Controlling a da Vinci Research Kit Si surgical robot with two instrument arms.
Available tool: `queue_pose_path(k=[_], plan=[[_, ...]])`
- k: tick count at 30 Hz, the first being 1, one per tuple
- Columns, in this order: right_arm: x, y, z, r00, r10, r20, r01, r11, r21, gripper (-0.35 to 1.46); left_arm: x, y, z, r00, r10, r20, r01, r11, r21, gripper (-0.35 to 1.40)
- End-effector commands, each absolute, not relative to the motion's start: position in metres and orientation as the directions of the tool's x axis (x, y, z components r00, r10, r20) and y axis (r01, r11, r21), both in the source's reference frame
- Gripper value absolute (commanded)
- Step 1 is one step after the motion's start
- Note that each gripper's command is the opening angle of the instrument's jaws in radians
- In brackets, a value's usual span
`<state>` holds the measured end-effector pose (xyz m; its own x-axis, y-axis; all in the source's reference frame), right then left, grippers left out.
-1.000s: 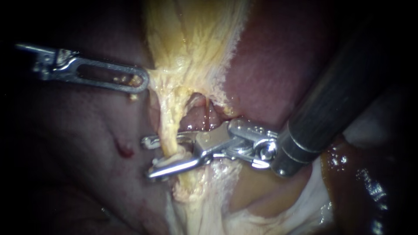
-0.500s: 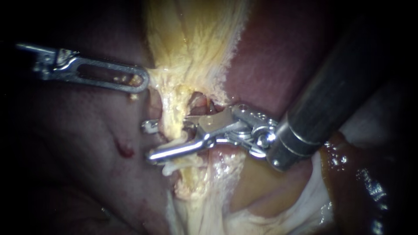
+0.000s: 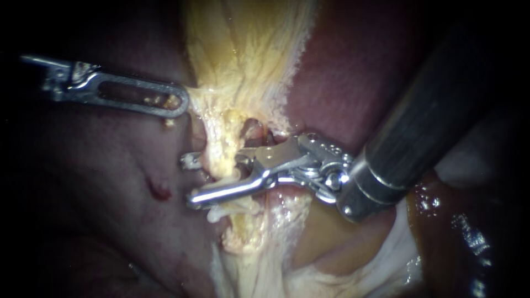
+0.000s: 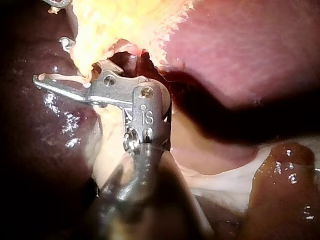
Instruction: Clipping third clip left tube
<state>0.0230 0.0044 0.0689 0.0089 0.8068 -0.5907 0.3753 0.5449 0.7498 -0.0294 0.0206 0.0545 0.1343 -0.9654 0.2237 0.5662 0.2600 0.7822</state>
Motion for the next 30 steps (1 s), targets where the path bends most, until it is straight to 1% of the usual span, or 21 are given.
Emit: queue_pose_path(k=[1,2,6,7,8,12,23,30], plan=[[0.0229,0.0044,0.0685,0.006,0.810,-0.587,0.387,0.539,0.748,0.49,-0.0293,0.0206,0.0545,0.134,-0.965,0.223,0.566,0.260,0.782,-0.35],[0.0228,0.0044,0.0681,-0.002,0.815,-0.580,0.388,0.535,0.750,0.49,-0.0293,0.0206,0.0545,0.134,-0.965,0.223,0.566,0.260,0.782,-0.35],[0.0226,0.0044,0.0666,-0.019,0.826,-0.564,0.341,0.536,0.772,0.49,-0.0293,0.0206,0.0546,0.135,-0.965,0.223,0.566,0.260,0.783,-0.35],[0.0226,0.0044,0.0663,-0.018,0.826,-0.564,0.344,0.535,0.772,0.49,-0.0293,0.0206,0.0546,0.135,-0.965,0.223,0.566,0.260,0.783,-0.35],[0.0226,0.0044,0.0660,-0.024,0.829,-0.559,0.329,0.535,0.778,0.49,-0.0293,0.0206,0.0546,0.135,-0.965,0.223,0.566,0.260,0.783,-0.35],[0.0224,0.0044,0.0656,-0.034,0.834,-0.551,0.300,0.535,0.790,0.49,-0.0293,0.0206,0.0546,0.135,-0.965,0.223,0.566,0.260,0.783,-0.35],[0.0220,0.0045,0.0657,-0.033,0.833,-0.552,0.297,0.535,0.791,0.48,-0.0293,0.0206,0.0547,0.135,-0.965,0.224,0.566,0.260,0.782,-0.35],[0.0216,0.0045,0.0658,-0.032,0.834,-0.551,0.292,0.535,0.792,0.40,-0.0293,0.0206,0.0548,0.135,-0.965,0.224,0.566,0.261,0.782,-0.35]])
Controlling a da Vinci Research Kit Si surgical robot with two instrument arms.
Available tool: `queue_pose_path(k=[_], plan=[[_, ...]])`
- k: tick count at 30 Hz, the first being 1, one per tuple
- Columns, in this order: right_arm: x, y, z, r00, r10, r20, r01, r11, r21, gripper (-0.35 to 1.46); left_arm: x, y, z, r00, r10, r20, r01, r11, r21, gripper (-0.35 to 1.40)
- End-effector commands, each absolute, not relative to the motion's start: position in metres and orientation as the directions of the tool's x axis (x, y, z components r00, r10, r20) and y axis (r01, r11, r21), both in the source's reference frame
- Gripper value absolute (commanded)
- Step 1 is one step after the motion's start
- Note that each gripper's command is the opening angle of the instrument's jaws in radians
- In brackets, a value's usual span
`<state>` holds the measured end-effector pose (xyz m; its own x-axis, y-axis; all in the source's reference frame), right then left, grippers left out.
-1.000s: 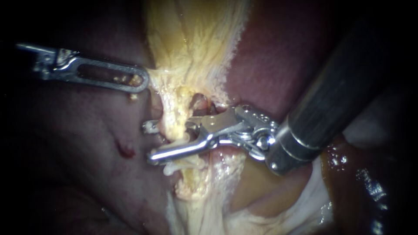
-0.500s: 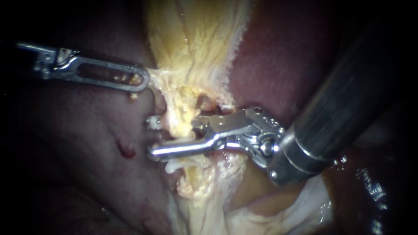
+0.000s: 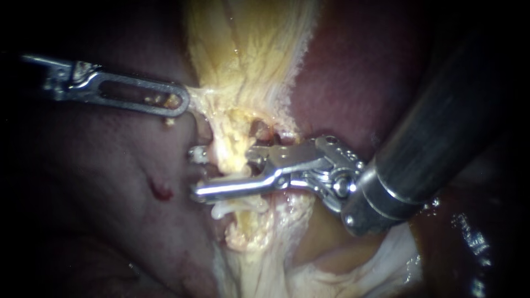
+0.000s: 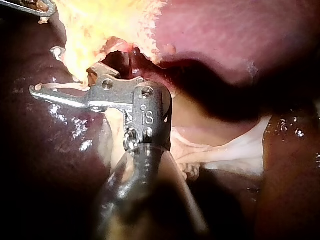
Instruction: Clipping third clip left tube
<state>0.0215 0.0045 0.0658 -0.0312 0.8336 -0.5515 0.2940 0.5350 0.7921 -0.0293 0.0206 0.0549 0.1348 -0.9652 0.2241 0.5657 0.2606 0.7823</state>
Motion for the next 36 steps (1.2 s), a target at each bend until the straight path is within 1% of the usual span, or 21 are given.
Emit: queue_pose_path(k=[1,5,11,13,17,20,21,24,26,32,36], plan=[[0.0215,0.0045,0.0659,-0.032,0.834,-0.552,0.291,0.536,0.793,0.38,-0.0293,0.0206,0.0548,0.135,-0.965,0.224,0.566,0.261,0.782,-0.35],[0.0212,0.0046,0.0662,-0.032,0.833,-0.552,0.285,0.537,0.794,0.28,-0.0293,0.0206,0.0549,0.135,-0.965,0.225,0.566,0.261,0.782,-0.35],[0.0207,0.0047,0.0666,-0.032,0.833,-0.552,0.278,0.538,0.796,0.05,-0.0293,0.0206,0.0549,0.135,-0.965,0.225,0.566,0.261,0.782,-0.35],[0.0206,0.0048,0.0665,-0.036,0.835,-0.549,0.265,0.538,0.800,-0.09,-0.0293,0.0206,0.0549,0.135,-0.965,0.225,0.566,0.261,0.782,-0.35],[0.0204,0.0047,0.0665,-0.032,0.834,-0.551,0.272,0.537,0.798,-0.33,-0.0293,0.0206,0.0549,0.134,-0.965,0.225,0.566,0.261,0.782,-0.35],[0.0204,0.0049,0.0664,-0.034,0.835,-0.550,0.266,0.538,0.800,-0.35,-0.0293,0.0206,0.0549,0.135,-0.965,0.225,0.566,0.261,0.782,-0.35],[0.0204,0.0050,0.0663,-0.030,0.833,-0.552,0.277,0.538,0.796,-0.35,-0.0293,0.0206,0.0549,0.135,-0.965,0.225,0.566,0.261,0.782,-0.35],[0.0204,0.0051,0.0664,0.002,0.820,-0.572,0.363,0.532,0.765,-0.35,-0.0293,0.0206,0.0549,0.135,-0.965,0.225,0.566,0.261,0.782,-0.35],[0.0204,0.0050,0.0665,0.015,0.814,-0.581,0.401,0.527,0.749,-0.35,-0.0293,0.0206,0.0549,0.135,-0.965,0.225,0.566,0.261,0.782,-0.35],[0.0207,0.0046,0.0668,0.021,0.811,-0.585,0.421,0.524,0.741,-0.35,-0.0293,0.0206,0.0549,0.135,-0.965,0.225,0.566,0.261,0.782,-0.35],[0.0207,0.0047,0.0668,0.021,0.811,-0.585,0.420,0.524,0.741,-0.35,-0.0293,0.0206,0.0549,0.134,-0.965,0.225,0.566,0.261,0.782,-0.35]])
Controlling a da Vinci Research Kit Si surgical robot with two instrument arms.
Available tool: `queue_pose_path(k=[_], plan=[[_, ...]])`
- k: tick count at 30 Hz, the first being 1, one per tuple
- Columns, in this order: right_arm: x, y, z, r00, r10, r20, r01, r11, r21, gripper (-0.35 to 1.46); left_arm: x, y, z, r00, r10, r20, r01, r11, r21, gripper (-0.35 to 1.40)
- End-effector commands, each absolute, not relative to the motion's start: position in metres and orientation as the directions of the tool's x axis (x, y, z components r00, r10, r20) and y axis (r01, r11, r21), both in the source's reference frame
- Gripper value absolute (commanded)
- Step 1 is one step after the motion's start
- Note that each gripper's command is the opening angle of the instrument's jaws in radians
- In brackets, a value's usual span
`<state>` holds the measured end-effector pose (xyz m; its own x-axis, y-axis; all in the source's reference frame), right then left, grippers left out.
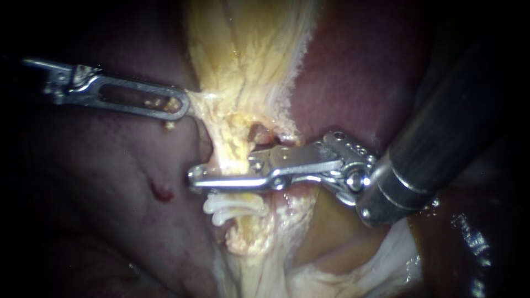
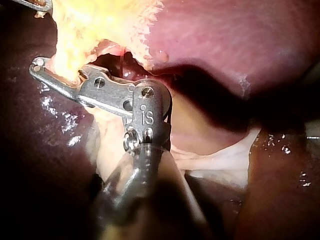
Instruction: Clipping third clip left tube
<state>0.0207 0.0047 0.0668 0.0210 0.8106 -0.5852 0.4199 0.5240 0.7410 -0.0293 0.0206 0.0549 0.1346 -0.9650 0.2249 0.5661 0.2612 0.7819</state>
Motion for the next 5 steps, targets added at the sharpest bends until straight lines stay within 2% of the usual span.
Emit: queue_pose_path(k=[1,5], plan=[[0.0207,0.0047,0.0668,0.021,0.811,-0.585,0.420,0.524,0.741,-0.35,-0.0293,0.0206,0.0549,0.134,-0.965,0.225,0.566,0.261,0.782,-0.35],[0.0206,0.0047,0.0668,0.021,0.811,-0.585,0.418,0.525,0.741,-0.35,-0.0293,0.0206,0.0549,0.135,-0.965,0.225,0.566,0.261,0.782,-0.35]])
